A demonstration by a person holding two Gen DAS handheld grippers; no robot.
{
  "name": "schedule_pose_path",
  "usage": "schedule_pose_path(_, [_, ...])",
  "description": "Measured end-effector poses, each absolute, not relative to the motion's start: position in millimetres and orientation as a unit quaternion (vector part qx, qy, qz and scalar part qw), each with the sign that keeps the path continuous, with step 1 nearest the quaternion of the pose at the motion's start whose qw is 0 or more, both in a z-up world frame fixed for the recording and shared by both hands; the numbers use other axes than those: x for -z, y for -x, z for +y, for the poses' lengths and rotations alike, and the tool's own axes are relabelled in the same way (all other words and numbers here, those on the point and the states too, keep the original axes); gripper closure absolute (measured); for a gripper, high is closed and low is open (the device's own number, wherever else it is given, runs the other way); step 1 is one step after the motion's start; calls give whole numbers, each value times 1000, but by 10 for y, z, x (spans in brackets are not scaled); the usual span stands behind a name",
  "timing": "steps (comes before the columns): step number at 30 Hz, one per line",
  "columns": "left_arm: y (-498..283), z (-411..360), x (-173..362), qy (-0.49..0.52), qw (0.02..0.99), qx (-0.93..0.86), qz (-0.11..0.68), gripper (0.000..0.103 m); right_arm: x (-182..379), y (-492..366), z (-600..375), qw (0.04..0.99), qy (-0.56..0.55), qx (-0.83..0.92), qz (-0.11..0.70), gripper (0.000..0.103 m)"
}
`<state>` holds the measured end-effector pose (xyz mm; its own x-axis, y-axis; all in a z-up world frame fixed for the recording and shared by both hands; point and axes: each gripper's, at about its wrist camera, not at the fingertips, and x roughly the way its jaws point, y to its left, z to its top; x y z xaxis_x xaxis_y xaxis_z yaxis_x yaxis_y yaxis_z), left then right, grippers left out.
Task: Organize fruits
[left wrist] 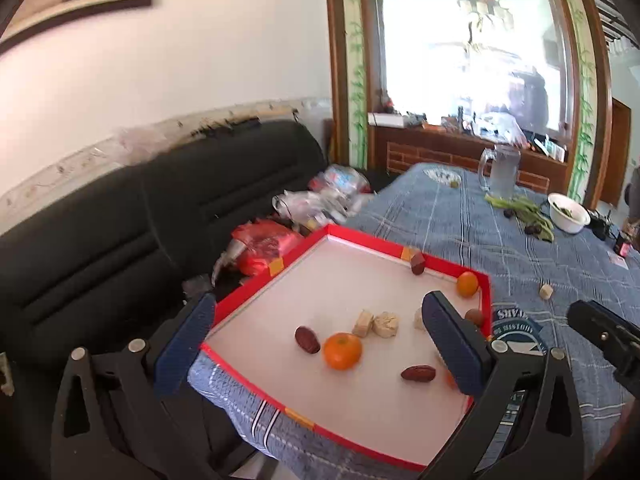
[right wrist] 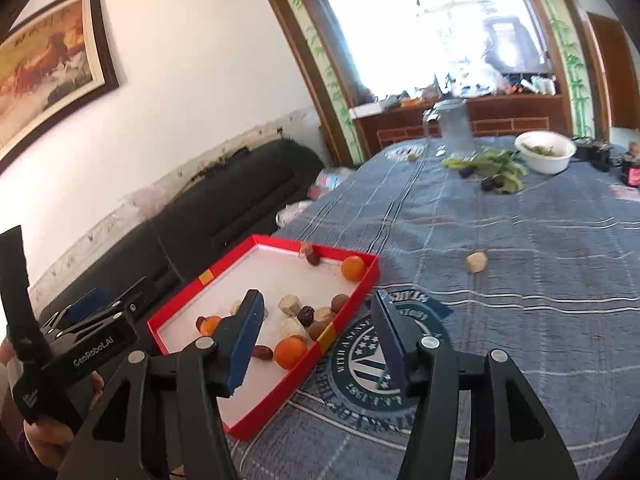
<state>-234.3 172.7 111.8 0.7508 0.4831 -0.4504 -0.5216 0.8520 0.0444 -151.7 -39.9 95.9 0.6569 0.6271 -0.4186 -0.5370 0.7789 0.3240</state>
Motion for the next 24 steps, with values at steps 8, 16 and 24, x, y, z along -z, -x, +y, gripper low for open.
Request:
schedule_pose_path(8, [2695, 1250, -1393, 18, 952, -238, 194, 0, -1141, 1950, -701, 925, -95, -293, 221, 36])
schedule_pose_path(16, [3045, 908, -1569, -5, 965, -204, 166, 0, -1280, 2305, -831, 941, -90, -259, 197, 29])
schedule_pose_path(24, [3343, 878, -1580, 0, 970, -188, 156, 0, -1327, 2562, -791, 952, -67, -231, 189, 26])
